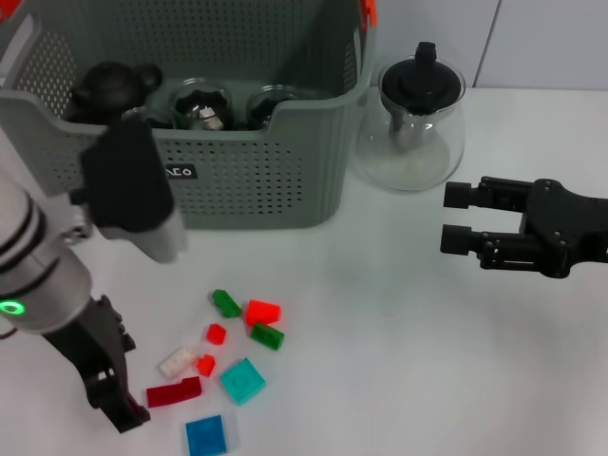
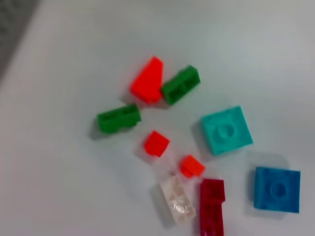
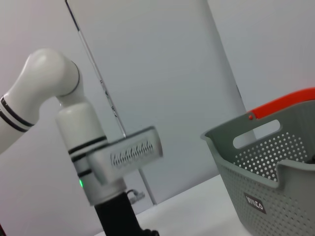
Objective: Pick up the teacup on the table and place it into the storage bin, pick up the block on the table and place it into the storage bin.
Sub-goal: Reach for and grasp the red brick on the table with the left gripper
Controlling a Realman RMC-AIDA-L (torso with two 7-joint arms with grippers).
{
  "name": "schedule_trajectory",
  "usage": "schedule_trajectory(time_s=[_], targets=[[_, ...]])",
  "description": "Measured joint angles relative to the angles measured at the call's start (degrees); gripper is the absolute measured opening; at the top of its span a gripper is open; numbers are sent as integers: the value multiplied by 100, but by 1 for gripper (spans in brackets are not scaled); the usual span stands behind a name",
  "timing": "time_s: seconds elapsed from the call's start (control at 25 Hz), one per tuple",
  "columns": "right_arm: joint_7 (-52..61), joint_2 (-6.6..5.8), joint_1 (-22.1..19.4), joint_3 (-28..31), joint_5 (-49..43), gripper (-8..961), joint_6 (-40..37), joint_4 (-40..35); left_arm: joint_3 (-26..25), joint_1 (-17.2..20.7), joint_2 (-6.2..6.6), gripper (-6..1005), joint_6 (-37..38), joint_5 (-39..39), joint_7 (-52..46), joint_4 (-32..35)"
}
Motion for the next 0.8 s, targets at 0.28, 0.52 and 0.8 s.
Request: schedule_trajectory(time_s=[0.28,0.52,0.8], targets=[[2,0,-13,0,1,793,15,0,532,-2,-21,865,-480,30,-190,-408],[3,0,-21,0,3,793,15,0,700,6,-25,830,-717,35,-190,-649],[3,0,-21,-1,3,793,18,38,755,-15,-19,668,-901,46,-206,-856]])
